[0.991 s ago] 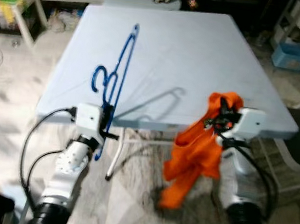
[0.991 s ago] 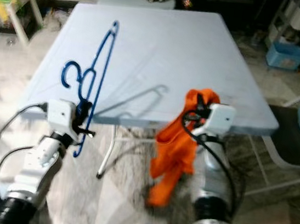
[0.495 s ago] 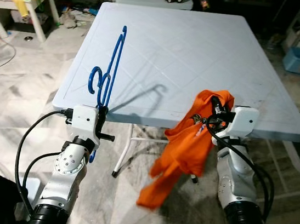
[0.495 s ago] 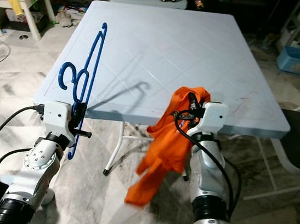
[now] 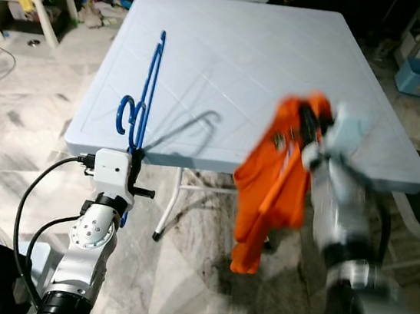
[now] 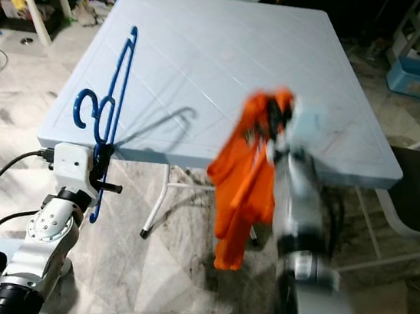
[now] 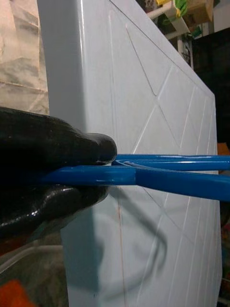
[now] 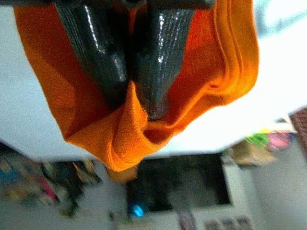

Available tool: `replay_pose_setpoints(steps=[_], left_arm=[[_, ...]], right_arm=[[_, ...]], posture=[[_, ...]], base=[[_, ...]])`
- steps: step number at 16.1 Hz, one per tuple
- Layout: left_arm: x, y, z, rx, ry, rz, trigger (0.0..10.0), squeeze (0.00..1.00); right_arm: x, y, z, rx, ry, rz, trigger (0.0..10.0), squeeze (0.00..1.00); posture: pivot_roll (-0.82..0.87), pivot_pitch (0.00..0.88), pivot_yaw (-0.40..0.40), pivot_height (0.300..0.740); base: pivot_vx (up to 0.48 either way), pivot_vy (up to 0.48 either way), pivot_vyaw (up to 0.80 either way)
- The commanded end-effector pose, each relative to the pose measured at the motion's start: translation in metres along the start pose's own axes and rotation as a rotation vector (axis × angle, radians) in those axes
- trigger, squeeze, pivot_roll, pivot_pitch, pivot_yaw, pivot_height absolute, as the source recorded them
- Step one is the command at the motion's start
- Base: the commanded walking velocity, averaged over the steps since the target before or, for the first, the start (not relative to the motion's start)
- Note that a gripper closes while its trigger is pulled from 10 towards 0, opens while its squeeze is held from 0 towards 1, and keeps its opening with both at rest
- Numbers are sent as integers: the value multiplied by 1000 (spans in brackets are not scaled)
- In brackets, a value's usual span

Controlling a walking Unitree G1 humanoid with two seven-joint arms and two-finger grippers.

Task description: Hang hanger

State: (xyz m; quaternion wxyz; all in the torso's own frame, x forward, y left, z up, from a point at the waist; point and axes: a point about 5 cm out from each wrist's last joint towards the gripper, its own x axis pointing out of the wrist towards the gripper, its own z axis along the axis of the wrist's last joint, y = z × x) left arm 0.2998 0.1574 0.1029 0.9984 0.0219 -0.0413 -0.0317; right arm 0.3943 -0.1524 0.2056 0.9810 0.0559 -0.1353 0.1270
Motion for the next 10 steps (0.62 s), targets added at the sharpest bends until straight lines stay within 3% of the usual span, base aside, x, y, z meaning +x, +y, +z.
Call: replay_pose_setpoints(steps=[1, 4, 5, 8, 10], left_arm=[[-5, 2, -9, 1, 50, 17, 10000, 0], [-9, 4, -8, 1, 45, 34, 10000, 0], [-12, 5, -7, 0, 39, 57, 10000, 0], [-19, 9, -5, 30, 34, 101, 10000, 0], [-23, 10, -4, 54, 26, 118, 10000, 0]], right_arm=[[19, 12, 20, 8, -23, 67, 10000, 0], [54, 47, 60, 4, -22, 187, 10000, 0], [65, 57, 83, -25, -73, 190, 10000, 0], [78, 49, 164, -199, -299, -35, 10000, 0], [77, 47, 210, -260, -440, -86, 10000, 0]], posture=[[57, 194, -46, 740], [90, 206, -69, 740], [121, 213, -79, 740], [166, 222, -87, 740], [178, 229, -88, 740]], base=[[0, 0, 0], [0, 0, 0], [0, 0, 0], [0, 0, 0], [0, 0, 0]])
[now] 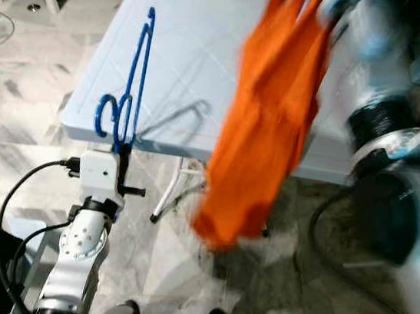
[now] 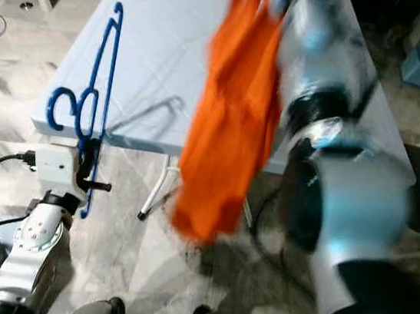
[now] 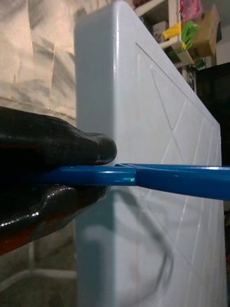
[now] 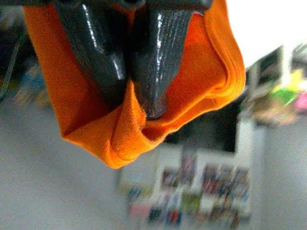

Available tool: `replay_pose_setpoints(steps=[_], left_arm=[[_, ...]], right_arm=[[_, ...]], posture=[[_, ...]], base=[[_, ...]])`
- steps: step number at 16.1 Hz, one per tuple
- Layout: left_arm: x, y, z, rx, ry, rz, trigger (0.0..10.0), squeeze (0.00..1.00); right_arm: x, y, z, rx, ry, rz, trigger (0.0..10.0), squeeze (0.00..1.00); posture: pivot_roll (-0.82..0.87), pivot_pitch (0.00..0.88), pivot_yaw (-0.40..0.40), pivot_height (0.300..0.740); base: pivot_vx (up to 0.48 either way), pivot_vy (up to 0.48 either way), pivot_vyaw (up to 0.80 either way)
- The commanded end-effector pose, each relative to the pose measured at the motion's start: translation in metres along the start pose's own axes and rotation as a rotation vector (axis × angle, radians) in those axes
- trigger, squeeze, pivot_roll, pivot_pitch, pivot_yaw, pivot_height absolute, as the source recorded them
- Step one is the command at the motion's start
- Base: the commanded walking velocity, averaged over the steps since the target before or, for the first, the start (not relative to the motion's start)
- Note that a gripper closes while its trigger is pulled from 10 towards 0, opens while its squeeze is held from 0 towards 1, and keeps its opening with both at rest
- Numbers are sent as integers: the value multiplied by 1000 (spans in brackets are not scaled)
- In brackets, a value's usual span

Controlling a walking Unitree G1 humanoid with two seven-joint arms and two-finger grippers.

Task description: Hang hanger

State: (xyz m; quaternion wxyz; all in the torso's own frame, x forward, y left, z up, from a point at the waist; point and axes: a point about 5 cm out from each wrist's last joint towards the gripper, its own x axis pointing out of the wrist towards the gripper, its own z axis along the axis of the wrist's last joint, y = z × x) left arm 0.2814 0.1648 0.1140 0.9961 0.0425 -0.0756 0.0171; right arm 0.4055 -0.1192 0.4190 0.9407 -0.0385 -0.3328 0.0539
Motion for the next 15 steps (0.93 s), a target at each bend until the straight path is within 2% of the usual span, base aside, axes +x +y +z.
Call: replay_pose_setpoints(steps=[1, 2, 3, 4, 6, 7, 8, 10, 11, 14, 15], left_arm=[[-9, 4, -16, 28, 92, 31, 10000, 0], [-9, 4, -15, 35, 89, 35, 10000, 0], [-8, 5, -13, 42, 82, 40, 10000, 0], [-9, 5, -13, 49, 83, 44, 10000, 0], [-8, 3, -13, 50, 86, 27, 10000, 0], [-8, 2, -13, 53, 86, 23, 10000, 0], [-7, 0, -13, 54, 86, 15, 10000, 0], [-4, -2, -13, 52, 87, 1, 10000, 0], [-2, -3, -13, 49, 87, -11, 10000, 0], [2, -8, -13, 41, 88, -41, 10000, 0], [3, -10, -14, 32, 94, -57, 10000, 0]], right_arm=[[10, -10, 36, -68, -137, -45, 10000, 0], [10, -14, 39, -98, -160, -51, 10000, 0], [6, -17, 33, -158, -164, -49, 10000, 0], [0, -15, 16, -181, -121, -26, 10000, 0], [-23, -4, -37, -197, 23, 87, 10000, 0], [-32, -1, -51, -209, 61, 119, 10000, 0], [-52, 9, -82, -179, 155, 220, 10000, 0], [-80, 21, -114, -141, 240, 353, 10000, 0], [-94, 24, -126, -105, 270, 416, 10000, 0], [-108, 23, -138, -52, 320, 477, 10000, 0], [-124, 25, -153, -61, 412, 555, 10000, 827]], posture=[[183, 233, -89, 740], [185, 235, -90, 740], [181, 238, -88, 740], [178, 241, -85, 740], [173, 242, -78, 740], [172, 242, -76, 740], [166, 241, -72, 740], [153, 236, -62, 740], [145, 232, -56, 740], [126, 216, -46, 740], [115, 209, -42, 740]], base=[[0, 0, 0], [0, 0, 0], [0, 0, 0], [0, 0, 0], [0, 0, 0], [0, 0, 0], [0, 0, 0], [0, 0, 0], [0, 0, 0], [0, 0, 0], [0, 0, 0]])
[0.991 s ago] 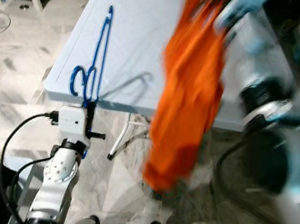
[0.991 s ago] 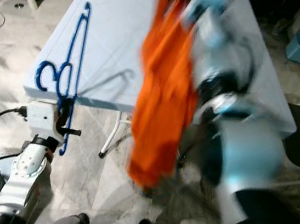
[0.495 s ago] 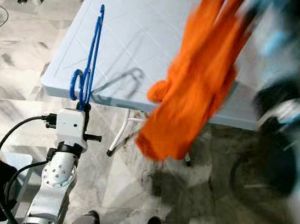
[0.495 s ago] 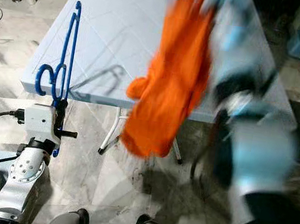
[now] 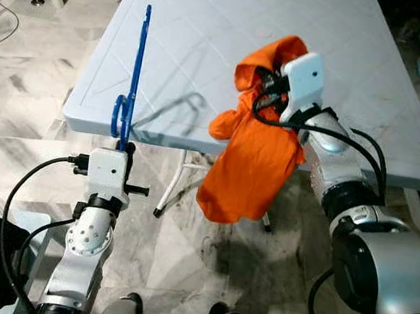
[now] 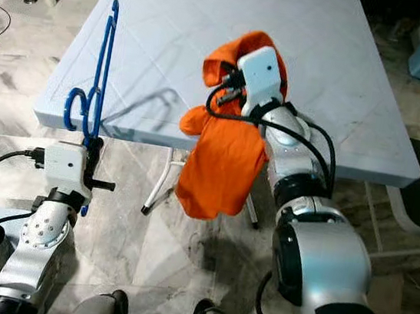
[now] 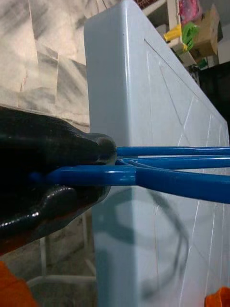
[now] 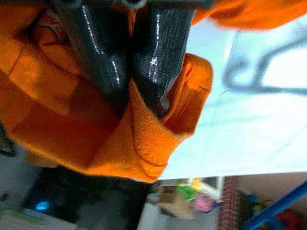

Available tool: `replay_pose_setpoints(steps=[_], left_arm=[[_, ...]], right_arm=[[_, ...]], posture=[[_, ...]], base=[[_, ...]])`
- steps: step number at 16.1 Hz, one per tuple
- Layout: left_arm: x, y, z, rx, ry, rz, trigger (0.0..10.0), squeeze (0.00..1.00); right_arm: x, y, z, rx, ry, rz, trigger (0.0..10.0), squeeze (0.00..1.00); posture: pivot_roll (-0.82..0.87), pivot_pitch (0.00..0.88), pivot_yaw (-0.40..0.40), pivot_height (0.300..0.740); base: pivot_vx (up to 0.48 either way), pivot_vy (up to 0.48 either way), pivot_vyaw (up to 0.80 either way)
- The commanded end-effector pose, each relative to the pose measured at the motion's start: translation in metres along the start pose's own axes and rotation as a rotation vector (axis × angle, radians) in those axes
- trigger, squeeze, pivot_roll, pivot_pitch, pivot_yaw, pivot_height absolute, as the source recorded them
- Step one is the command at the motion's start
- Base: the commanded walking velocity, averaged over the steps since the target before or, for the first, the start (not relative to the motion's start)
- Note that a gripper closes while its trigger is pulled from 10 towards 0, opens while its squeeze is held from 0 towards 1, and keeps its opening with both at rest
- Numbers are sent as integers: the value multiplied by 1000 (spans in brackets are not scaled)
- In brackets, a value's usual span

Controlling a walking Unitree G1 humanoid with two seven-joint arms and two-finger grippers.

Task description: Hang hanger

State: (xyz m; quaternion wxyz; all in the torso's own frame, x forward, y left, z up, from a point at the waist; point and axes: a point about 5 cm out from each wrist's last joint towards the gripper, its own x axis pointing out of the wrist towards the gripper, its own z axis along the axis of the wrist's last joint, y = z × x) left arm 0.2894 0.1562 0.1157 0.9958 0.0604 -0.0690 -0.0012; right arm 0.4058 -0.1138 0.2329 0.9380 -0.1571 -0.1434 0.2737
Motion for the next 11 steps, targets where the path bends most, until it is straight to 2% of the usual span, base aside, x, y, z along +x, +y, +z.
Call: replay_pose_setpoints(steps=[1, 2, 3, 7, 11], left_arm=[[-4, -2, -16, -4, 84, -21, 10000, 0], [-3, -4, -17, -9, 89, -32, 10000, 0], [-2, -7, -19, -16, 93, -42, 10000, 0], [4, -11, -21, -20, 99, -74, 10000, 0], [9, -14, -23, 3, 102, -101, 10000, 0]], right_arm=[[-7, 6, -17, 6, 81, 53, 10000, 827], [-12, 10, -28, 16, 130, 76, 10000, 1000], [-16, 12, -33, 68, 123, 72, 10000, 1000], [-36, 19, -53, 121, 114, 43, 10000, 1000], [-41, 16, -52, 192, 63, -76, 10000, 1000]], posture=[[115, 209, -42, 740], [101, 202, -38, 740], [96, 199, -36, 740], [60, 181, -12, 740], [36, 175, 9, 740]], base=[[0, 0, 0], [0, 0, 0], [0, 0, 0], [0, 0, 0], [0, 0, 0]])
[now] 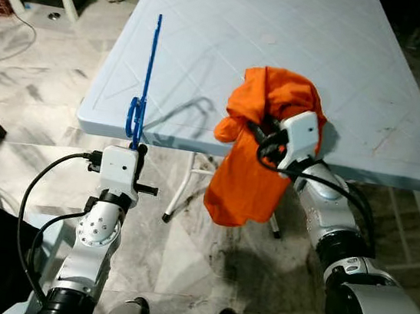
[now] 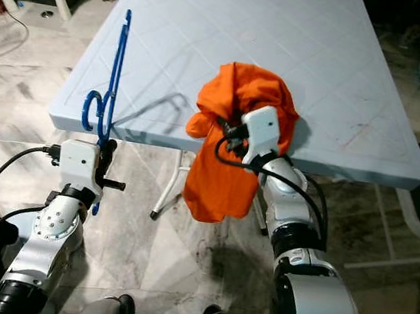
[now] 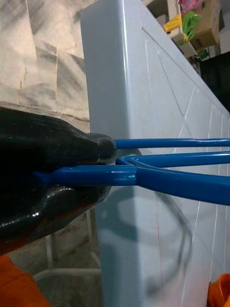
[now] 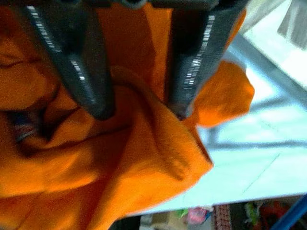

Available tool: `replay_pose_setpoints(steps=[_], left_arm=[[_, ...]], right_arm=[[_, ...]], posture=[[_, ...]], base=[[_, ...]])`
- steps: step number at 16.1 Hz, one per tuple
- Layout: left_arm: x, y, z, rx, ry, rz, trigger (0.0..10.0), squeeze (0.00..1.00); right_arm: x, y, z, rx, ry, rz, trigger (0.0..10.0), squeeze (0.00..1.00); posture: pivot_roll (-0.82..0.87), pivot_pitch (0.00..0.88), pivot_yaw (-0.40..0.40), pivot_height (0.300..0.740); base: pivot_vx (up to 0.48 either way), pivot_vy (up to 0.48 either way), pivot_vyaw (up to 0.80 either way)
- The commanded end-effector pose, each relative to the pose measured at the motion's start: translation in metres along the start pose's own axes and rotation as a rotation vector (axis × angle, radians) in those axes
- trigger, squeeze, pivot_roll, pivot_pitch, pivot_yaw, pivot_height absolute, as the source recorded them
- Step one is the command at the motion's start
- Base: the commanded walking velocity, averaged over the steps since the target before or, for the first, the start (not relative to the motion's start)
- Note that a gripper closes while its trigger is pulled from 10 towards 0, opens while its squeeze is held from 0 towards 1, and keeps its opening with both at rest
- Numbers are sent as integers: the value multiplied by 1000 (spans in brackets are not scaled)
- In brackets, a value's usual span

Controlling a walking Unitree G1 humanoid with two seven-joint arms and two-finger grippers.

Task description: Hang hanger

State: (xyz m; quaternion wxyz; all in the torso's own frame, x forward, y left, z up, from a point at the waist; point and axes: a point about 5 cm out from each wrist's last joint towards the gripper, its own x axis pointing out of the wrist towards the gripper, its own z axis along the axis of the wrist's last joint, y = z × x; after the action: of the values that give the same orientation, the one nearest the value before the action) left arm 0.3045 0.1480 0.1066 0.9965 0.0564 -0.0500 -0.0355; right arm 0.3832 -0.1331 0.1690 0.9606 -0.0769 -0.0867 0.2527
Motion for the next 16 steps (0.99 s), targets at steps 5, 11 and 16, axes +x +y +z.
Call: replay_pose_setpoints(steps=[5, 11, 16], left_arm=[[2, -3, -13, 16, 67, -34, 10000, 0], [-1, -5, -16, 3, 68, -35, 10000, 0], [-2, -5, -16, -4, 66, -36, 10000, 0]], right_arm=[[-10, -22, 15, 16, -76, -198, 10000, 1000], [-28, -25, 4, -54, 16, -173, 10000, 1000], [-39, -24, 2, -44, 107, -86, 10000, 1000]], posture=[[17, 173, 19, 740], [16, 179, 12, 740], [15, 182, 10, 740]], base=[[0, 0, 0], [0, 0, 0], [0, 0, 0]])
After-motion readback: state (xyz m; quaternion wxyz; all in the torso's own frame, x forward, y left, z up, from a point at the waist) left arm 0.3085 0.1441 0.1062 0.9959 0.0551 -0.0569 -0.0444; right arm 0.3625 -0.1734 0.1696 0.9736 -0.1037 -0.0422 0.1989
